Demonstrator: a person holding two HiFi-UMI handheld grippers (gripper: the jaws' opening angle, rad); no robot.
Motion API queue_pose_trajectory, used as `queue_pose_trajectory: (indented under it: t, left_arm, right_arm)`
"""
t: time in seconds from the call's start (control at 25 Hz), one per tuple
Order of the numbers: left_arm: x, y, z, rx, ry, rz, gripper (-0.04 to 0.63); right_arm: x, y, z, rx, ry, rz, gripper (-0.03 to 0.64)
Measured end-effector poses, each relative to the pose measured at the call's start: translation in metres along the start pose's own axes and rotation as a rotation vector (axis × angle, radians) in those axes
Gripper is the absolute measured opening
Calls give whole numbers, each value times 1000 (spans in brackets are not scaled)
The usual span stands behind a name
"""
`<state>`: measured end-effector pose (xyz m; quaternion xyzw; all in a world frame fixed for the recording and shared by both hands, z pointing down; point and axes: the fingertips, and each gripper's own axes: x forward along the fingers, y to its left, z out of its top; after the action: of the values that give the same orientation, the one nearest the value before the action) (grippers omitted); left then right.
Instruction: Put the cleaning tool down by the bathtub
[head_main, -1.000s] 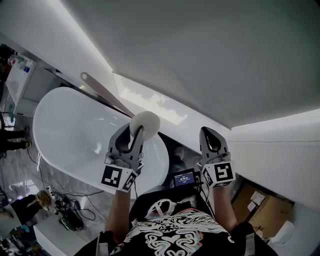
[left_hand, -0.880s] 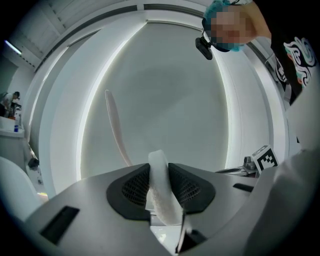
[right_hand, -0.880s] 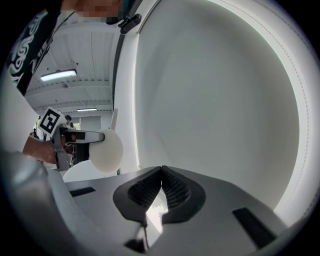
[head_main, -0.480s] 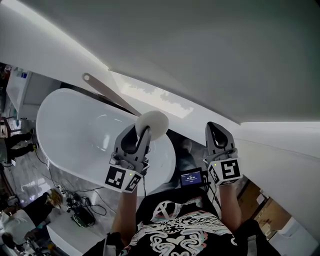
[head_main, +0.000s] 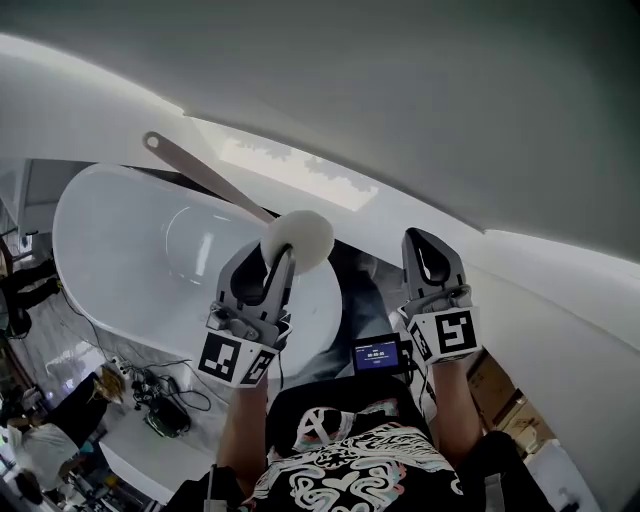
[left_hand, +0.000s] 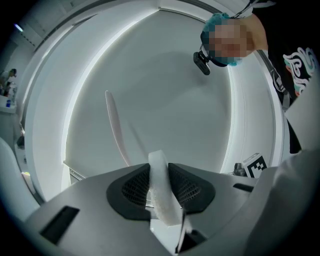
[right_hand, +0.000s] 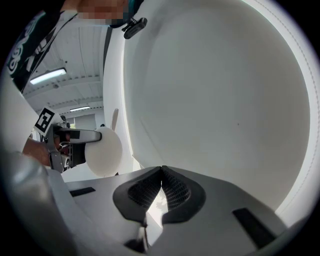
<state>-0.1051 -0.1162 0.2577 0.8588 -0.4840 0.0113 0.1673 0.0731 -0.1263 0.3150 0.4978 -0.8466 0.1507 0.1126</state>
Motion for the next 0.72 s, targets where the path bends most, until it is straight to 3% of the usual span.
queue_pose_trajectory:
  t: [0.72]
  left_arm:
    - [42,32,-85,-50,9,23,117]
  right_arm:
    - [36,-37,-88,-55,41,-17,26]
